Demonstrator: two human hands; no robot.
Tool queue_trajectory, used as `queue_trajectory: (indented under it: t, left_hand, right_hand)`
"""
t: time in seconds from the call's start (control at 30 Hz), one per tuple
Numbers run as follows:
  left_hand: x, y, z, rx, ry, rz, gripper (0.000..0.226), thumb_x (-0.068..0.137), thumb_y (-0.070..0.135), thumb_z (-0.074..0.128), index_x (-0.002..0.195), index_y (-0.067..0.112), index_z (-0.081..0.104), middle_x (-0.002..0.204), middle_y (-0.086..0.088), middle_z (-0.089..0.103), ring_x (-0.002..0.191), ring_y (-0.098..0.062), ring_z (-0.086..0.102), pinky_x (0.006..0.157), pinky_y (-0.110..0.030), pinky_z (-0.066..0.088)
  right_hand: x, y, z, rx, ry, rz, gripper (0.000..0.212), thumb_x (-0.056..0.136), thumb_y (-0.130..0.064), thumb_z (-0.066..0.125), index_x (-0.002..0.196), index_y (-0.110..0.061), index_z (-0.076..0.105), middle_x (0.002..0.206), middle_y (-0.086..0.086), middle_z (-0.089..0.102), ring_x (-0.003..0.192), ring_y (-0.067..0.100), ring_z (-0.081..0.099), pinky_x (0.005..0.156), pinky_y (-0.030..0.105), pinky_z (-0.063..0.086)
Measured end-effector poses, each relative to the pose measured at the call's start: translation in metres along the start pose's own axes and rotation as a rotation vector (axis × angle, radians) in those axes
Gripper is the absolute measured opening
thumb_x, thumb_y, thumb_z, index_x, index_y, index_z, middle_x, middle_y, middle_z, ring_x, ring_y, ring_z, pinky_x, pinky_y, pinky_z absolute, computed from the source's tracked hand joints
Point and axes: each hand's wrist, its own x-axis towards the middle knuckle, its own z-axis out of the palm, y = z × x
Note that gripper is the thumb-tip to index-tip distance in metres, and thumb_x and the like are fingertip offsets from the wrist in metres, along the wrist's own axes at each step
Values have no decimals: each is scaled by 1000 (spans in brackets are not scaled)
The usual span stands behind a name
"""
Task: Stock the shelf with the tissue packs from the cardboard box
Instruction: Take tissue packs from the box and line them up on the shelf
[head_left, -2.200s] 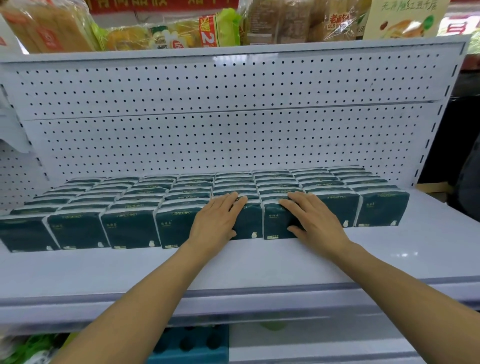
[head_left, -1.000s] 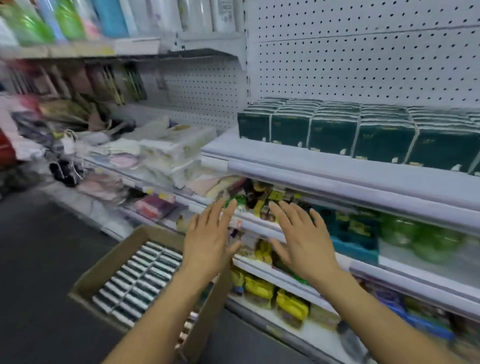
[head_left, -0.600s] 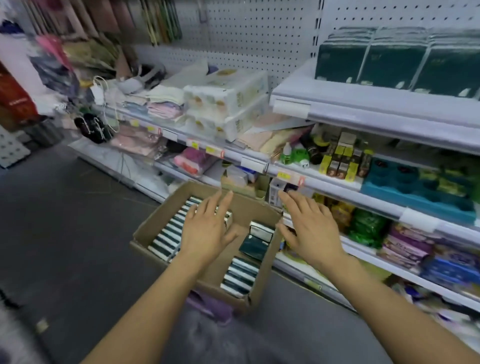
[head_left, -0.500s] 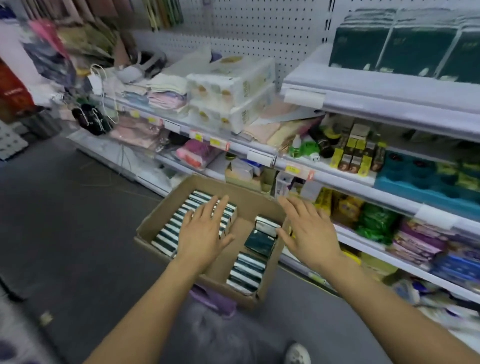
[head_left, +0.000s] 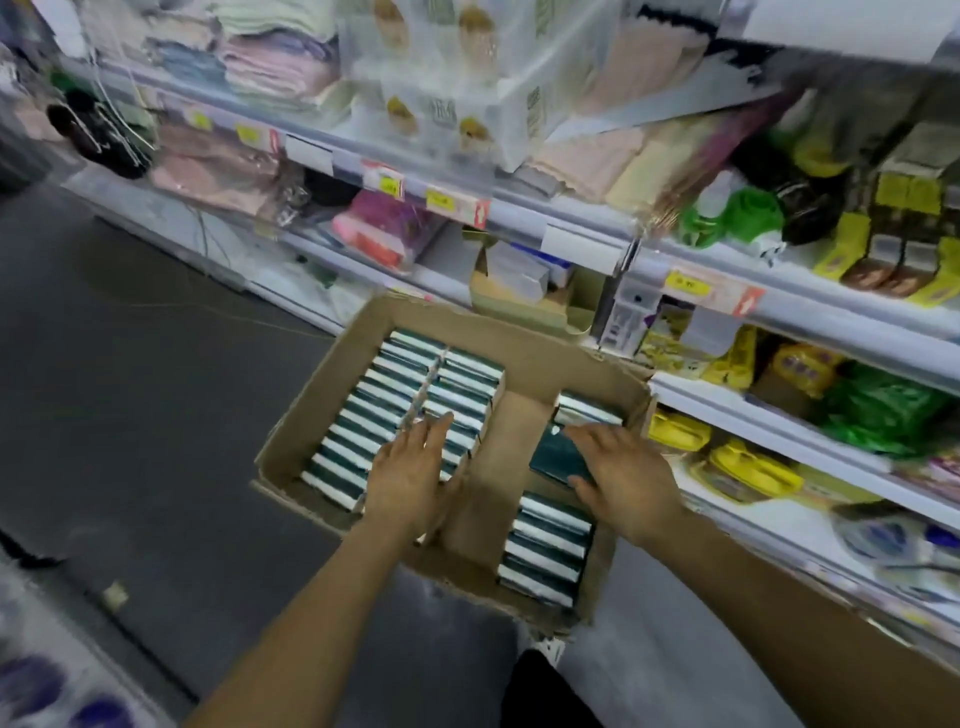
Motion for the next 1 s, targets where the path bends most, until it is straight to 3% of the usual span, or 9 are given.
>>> queue_trajectory:
  t: [0.1, 0.2, 0.37, 0.47, 0.6, 0.77, 1.0]
  left_hand:
    - [28, -12, 28, -52, -63, 21, 68, 96, 49, 50, 153, 25, 21, 156, 0, 31, 140, -24, 34, 112, -44, 33]
    - [50, -26, 54, -53, -132, 31, 67, 94, 46, 54, 152, 25, 25, 155, 0, 33, 140, -24, 34, 113, -41, 32]
    - [85, -45, 82, -123, -111, 64, 46, 97, 15, 52, 142, 18, 46, 141, -4, 49, 126, -25, 48, 99, -37, 43]
    - [104, -53, 93, -99, -67, 154, 46, 91, 1, 53, 134, 17, 55, 137, -4, 53, 124, -26, 50, 97, -40, 46]
    - [125, -58, 107, 82, -113, 260, 49, 91, 5, 55, 136, 23, 50, 139, 1, 47, 132, -22, 40, 105, -38, 38]
    - [143, -57, 110, 257, -3, 327, 49, 93, 15, 53, 140, 25, 44, 142, 4, 44, 132, -20, 37, 113, -38, 24]
    - [157, -49, 109, 402, -22, 336, 40, 94, 23, 54, 133, 27, 53, 136, -3, 46, 130, -22, 38, 112, -41, 26]
  right_hand:
    - [21, 1, 31, -10, -144, 25, 56, 99, -40, 45, 149, -22, 28, 145, 3, 42, 133, 24, 38, 100, 35, 39]
    - [32, -5, 60, -32, -232, 47, 54, 99, -40, 43, 148, -22, 28, 141, 4, 46, 130, 24, 40, 97, 31, 39]
    - [46, -12, 106, -100, -426, 120, 34, 97, -25, 48, 130, -16, 53, 127, 7, 56, 117, 24, 51, 87, 31, 45]
    - [48, -15, 122, -107, -496, 175, 31, 97, -17, 47, 127, -17, 55, 123, 6, 60, 114, 24, 56, 87, 34, 47]
    - [51, -18, 136, -162, -503, 219, 34, 95, -16, 52, 129, -19, 52, 125, 5, 60, 115, 23, 56, 87, 35, 47]
    - [53, -20, 145, -191, -491, 267, 35, 95, -18, 50, 130, -20, 50, 131, 6, 55, 121, 25, 49, 90, 34, 42]
    - [53, -22, 137, -148, -450, 350, 25, 96, -17, 49, 119, -19, 58, 121, 6, 61, 112, 23, 56, 87, 34, 45]
